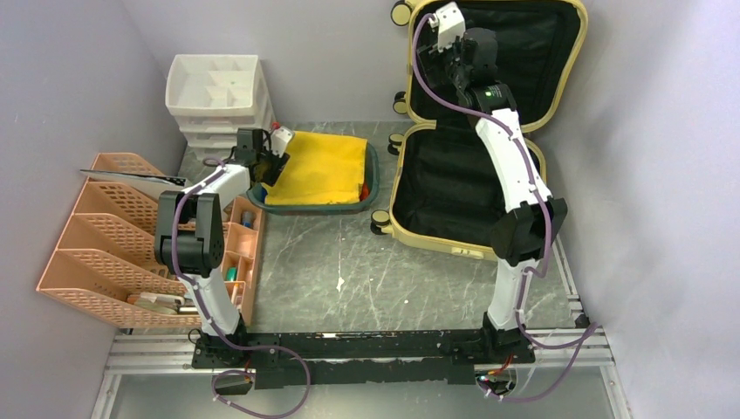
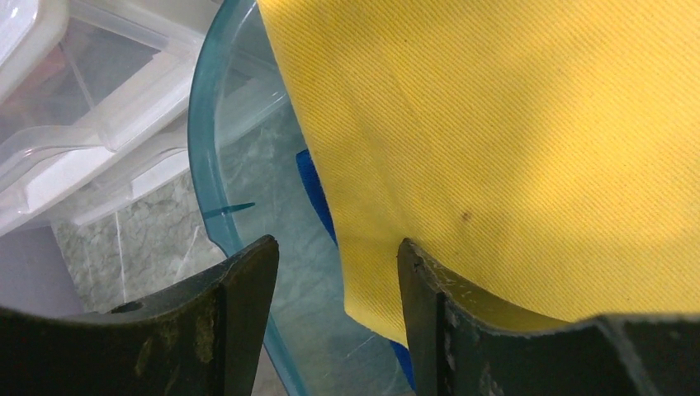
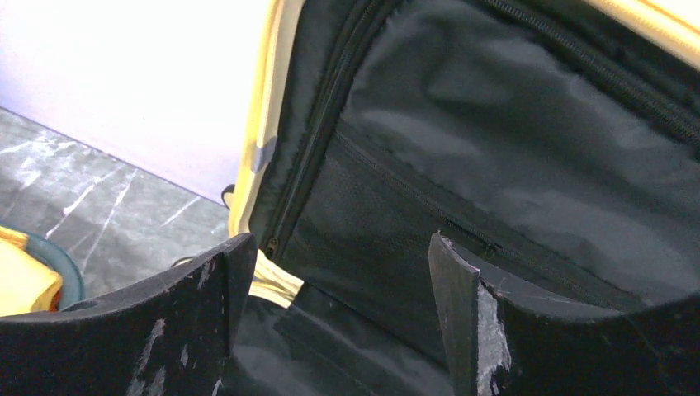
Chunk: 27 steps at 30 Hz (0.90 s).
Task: Open, take out, and arrange the luggage
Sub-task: Adjust the clothes in the bin.
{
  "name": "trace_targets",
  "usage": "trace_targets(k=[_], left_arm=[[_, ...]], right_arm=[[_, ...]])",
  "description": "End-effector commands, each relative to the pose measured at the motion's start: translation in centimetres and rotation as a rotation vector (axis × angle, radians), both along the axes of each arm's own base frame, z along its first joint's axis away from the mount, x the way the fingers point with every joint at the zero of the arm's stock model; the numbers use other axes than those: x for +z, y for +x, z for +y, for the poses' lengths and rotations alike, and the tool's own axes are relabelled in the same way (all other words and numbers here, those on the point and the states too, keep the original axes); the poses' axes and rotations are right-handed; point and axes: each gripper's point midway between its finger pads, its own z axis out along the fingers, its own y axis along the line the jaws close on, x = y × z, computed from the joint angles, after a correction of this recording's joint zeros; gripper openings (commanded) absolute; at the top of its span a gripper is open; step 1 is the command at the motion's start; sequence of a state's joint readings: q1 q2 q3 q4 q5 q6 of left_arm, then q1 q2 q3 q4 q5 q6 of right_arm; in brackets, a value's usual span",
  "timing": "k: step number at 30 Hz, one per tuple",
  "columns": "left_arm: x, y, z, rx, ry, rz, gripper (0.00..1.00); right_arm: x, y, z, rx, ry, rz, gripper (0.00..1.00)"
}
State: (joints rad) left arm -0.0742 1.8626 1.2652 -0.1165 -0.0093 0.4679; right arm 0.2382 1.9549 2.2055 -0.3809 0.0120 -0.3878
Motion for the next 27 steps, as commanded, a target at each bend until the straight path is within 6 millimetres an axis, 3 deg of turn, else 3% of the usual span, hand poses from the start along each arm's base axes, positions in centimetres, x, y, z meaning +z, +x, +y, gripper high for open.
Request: trace_targets(k=[1, 4, 6, 10, 14, 20, 23, 27], left_arm=[[-1.1, -1.7, 7.4, 0.178, 0.113, 0.067, 0.62], [-0.8, -1.7, 7.1, 0.161, 0.067, 0.062, 0.62], [0.1, -1.6, 5.7, 0.1, 0.0, 0.044, 0.68], [4.7, -0.6, 2.6, 0.0, -0.137, -0.076, 0.85], [9.1, 0.5, 1.2, -0.036, -0.185, -0.133, 0.94], [11.3, 1.6, 4.9, 0.101, -0.029, -0.214, 0.94], [11.0, 2.0, 6.9, 0.168, 0.053, -0.23, 0.9], [10.2, 2.9, 7.9, 0.207, 0.069, -0.239, 0.85]], right_arm=[[3.7, 0.1, -1.2, -0.05, 0.031, -0.098, 0.81], [3.0, -0.3, -0.4, -0.008, 0.051, -0.06, 0.81], [1.8, -1.3, 1.9, 0.126, 0.076, 0.003, 0.81], [-2.1, -5.6, 8.7, 0.45, 0.142, 0.182, 0.85], [-5.9, -8.8, 13.4, 0.535, 0.108, 0.277, 0.86], [-10.9, -10.6, 16.5, 0.539, 0.082, 0.378, 0.87], [-13.7, -10.7, 17.2, 0.516, 0.09, 0.445, 0.87], [-16.8, -10.9, 17.8, 0.502, 0.103, 0.526, 0.87]])
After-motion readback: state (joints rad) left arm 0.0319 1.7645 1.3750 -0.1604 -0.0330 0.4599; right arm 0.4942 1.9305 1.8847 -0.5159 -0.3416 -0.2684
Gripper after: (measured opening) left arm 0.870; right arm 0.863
